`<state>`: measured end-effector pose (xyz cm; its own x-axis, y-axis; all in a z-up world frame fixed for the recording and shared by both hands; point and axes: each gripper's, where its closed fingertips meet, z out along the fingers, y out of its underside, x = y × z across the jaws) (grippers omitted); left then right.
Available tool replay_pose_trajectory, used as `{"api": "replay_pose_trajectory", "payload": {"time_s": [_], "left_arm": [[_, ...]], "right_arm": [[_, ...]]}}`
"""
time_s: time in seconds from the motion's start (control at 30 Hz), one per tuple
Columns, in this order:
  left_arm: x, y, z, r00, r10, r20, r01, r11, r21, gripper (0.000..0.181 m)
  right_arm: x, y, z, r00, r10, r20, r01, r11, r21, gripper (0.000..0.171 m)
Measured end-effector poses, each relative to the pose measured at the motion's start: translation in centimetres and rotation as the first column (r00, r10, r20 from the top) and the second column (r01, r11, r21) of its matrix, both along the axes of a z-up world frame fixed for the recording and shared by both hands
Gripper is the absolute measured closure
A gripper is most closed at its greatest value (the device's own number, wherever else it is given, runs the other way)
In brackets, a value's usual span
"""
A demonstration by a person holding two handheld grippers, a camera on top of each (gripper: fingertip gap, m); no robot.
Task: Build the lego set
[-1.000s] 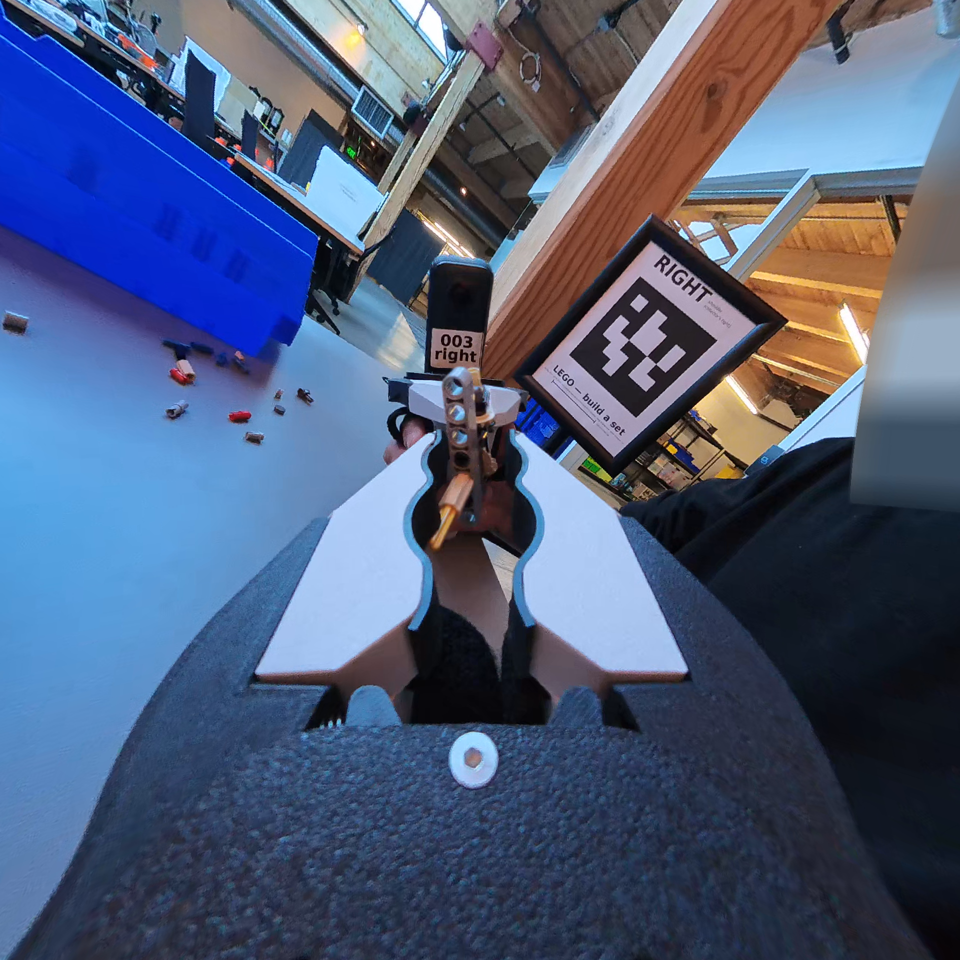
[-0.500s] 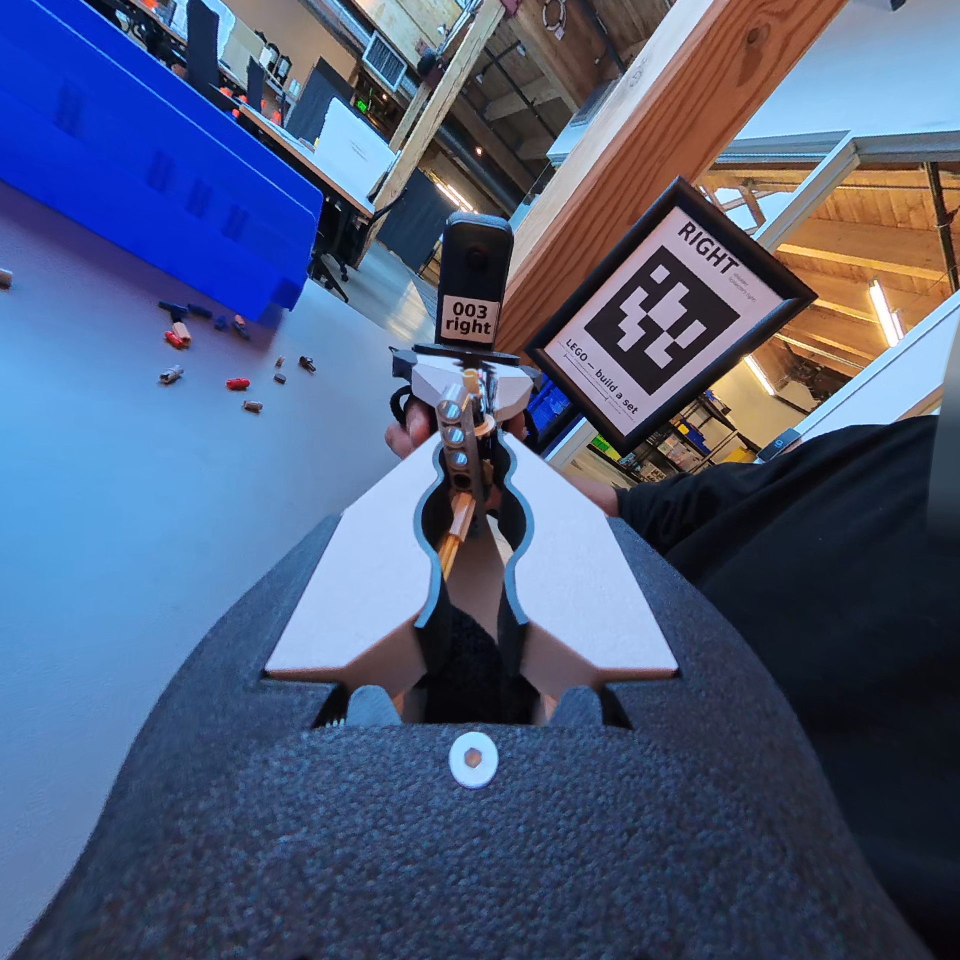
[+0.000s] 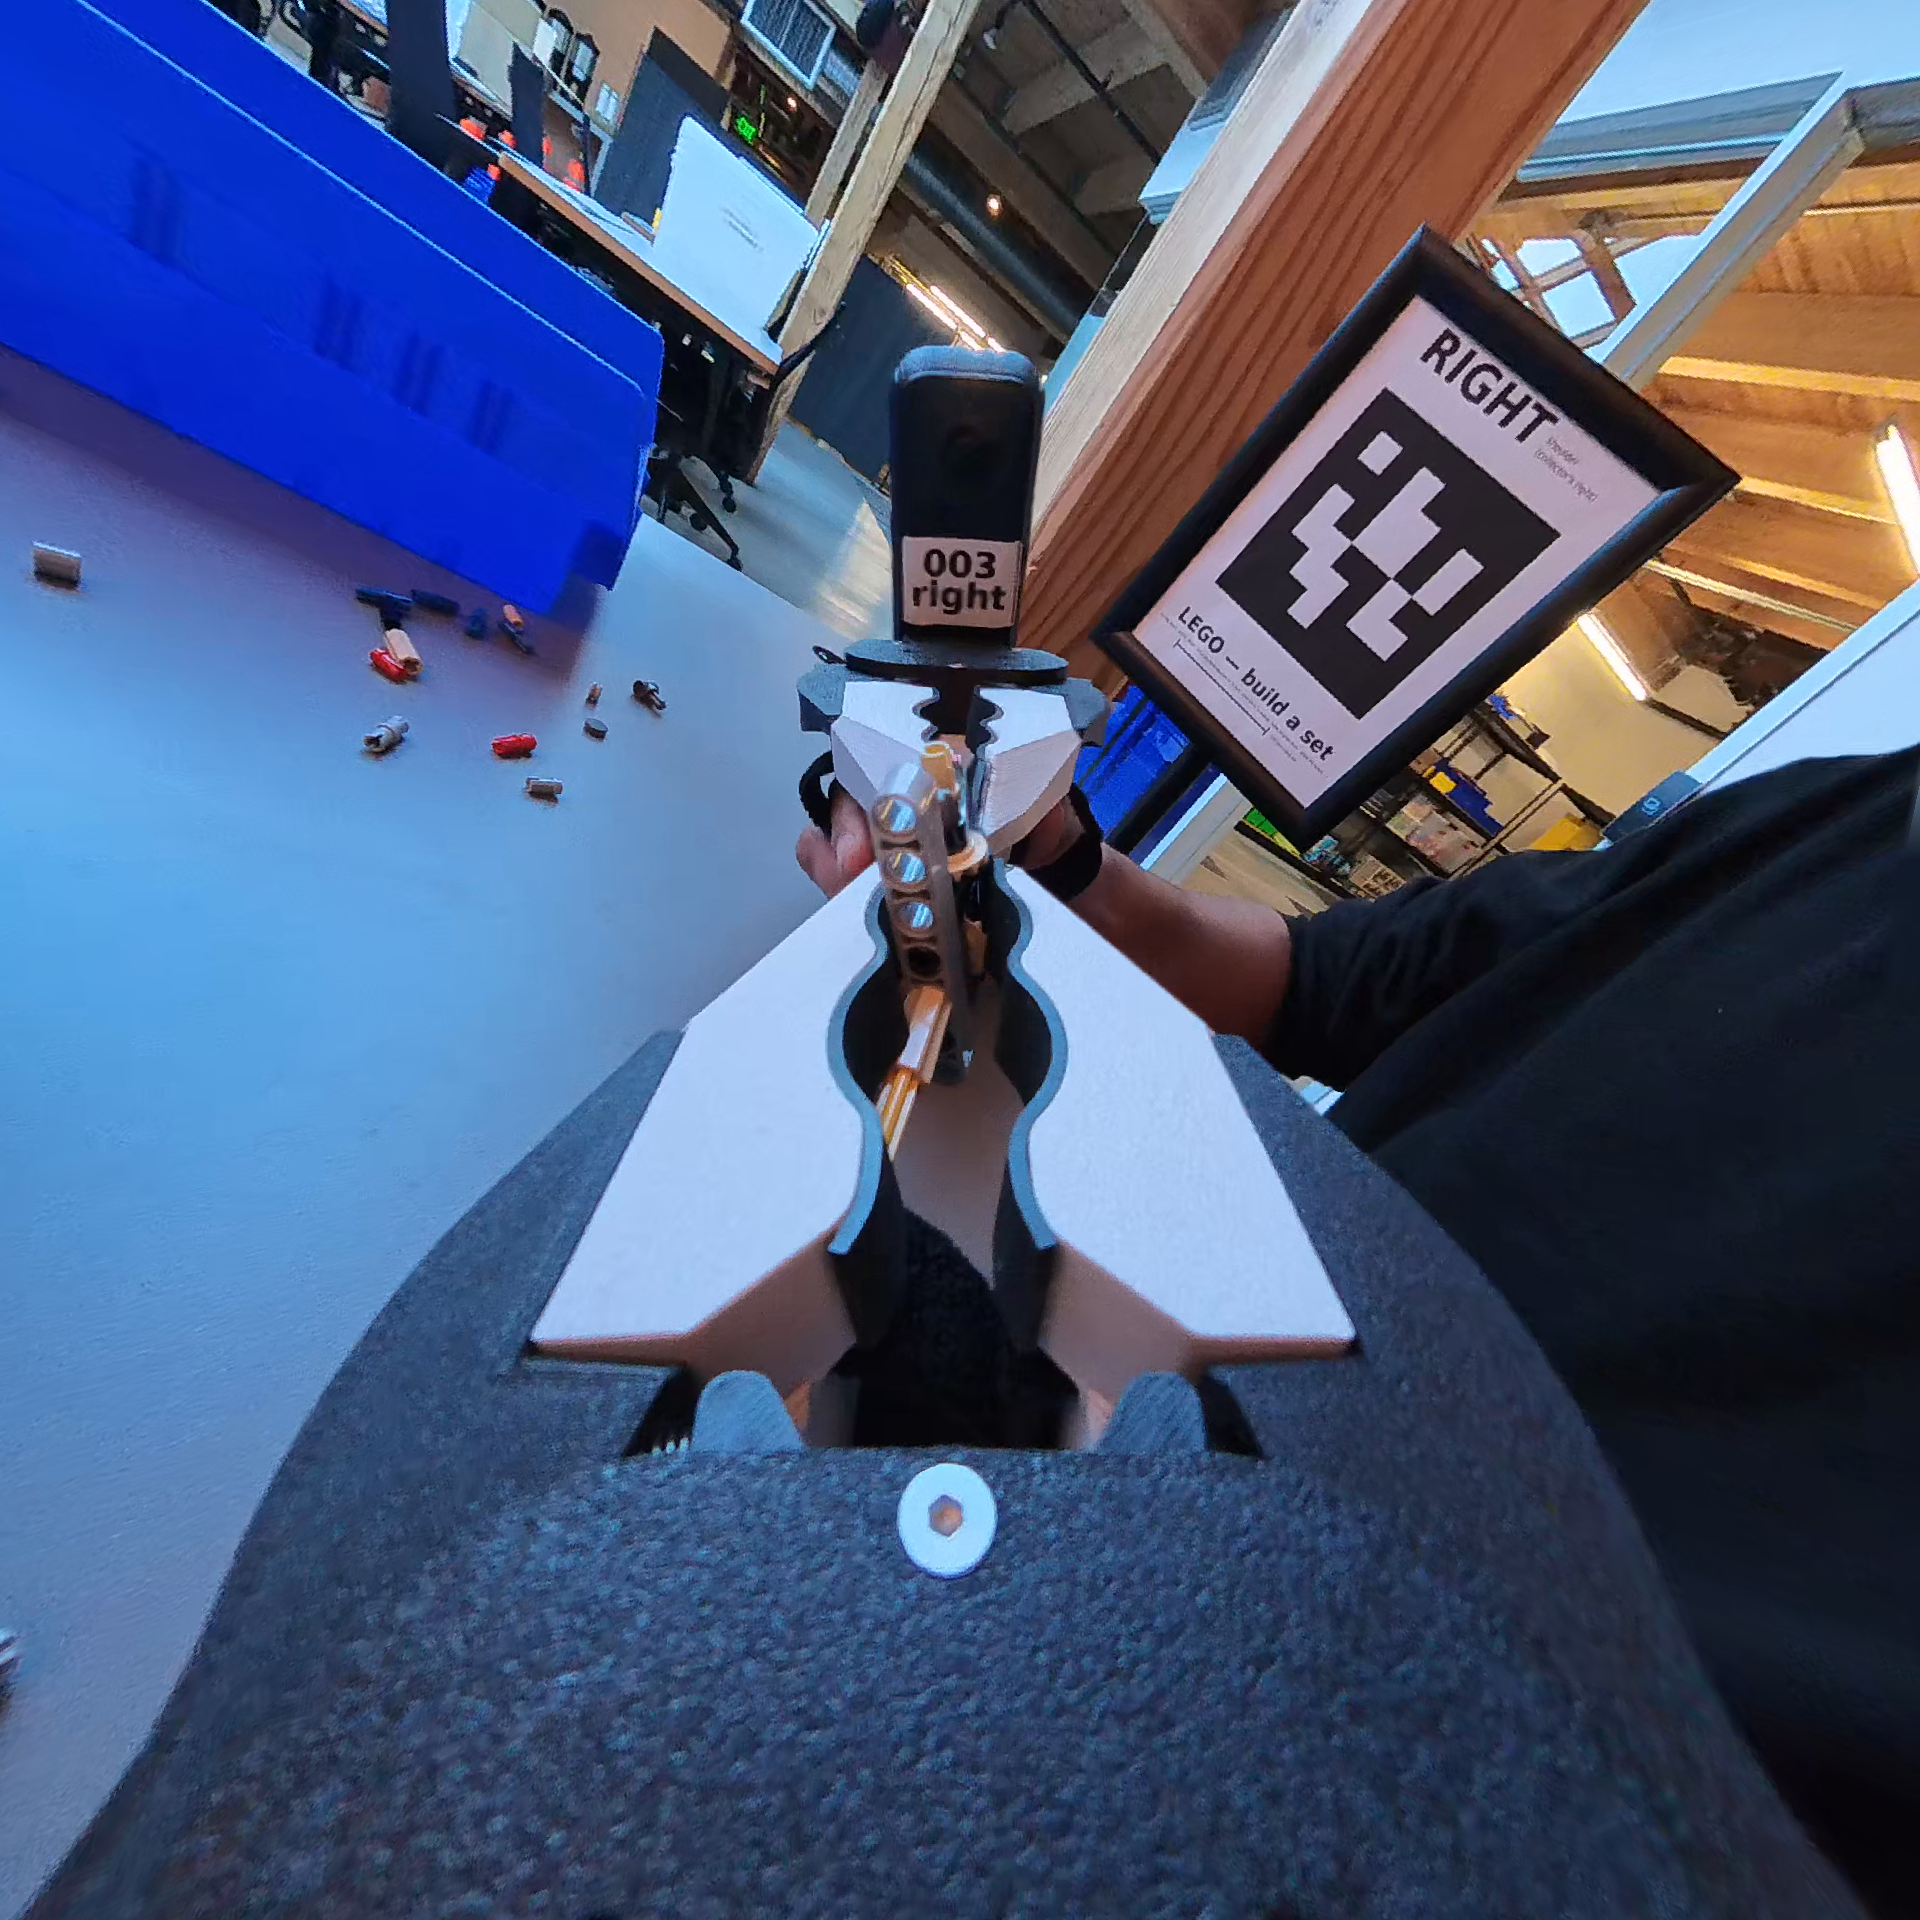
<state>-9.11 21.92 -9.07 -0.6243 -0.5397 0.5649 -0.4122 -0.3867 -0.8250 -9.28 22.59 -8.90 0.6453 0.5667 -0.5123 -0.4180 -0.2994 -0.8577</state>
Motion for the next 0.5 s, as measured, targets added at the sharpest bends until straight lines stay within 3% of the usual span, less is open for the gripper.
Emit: {"api": "replay_pose_trajectory", "payload": {"time_s": [0.13, 0.2, 0.23, 0.37, 0.43, 0.5], "left_arm": [[-0.1, -0.2, -0.7, 0.998, -0.05, -0.036, 0.052, 0.997, 0.055, 0.172], [-0.1, -0.3, -1.1, 0.996, -0.067, -0.065, 0.071, 0.996, 0.058, 0.172], [0.0, -0.3, -1.3, 0.994, -0.072, -0.086, 0.076, 0.996, 0.053, 0.172], [0.2, -0.3, -2.2, 0.98, -0.097, -0.172, 0.101, 0.995, 0.012, 0.172], [0.0, -0.4, -2.3, 0.977, -0.118, -0.179, 0.122, 0.992, 0.012, 0.172], [0.0, -0.2, -2.3, 0.979, -0.108, -0.175, 0.113, 0.993, 0.022, 0.172]], "right_arm": [[0.1, -0.5, -0.6, 0.999, 0.038, 0.003, -0.038, 0.998, -0.056, 0.168], [0.7, -1.1, -1.1, 0.997, 0.033, 0.064, -0.028, 0.997, -0.075, 0.148], [1.3, -1.3, -1.5, 0.989, 0.012, 0.149, 0.0, 0.997, -0.082, 0.146], [2.2, -1.8, -1.9, 0.821, -0.093, 0.564, 0.1, 0.995, 0.019, 0.149], [2.3, -1.6, -2.0, 0.746, -0.117, 0.656, 0.127, 0.991, 0.033, 0.15], [1.5, -1.7, -2.5, 0.74, -0.063, 0.669, 0.086, 0.996, -0.002, 0.15]]}}
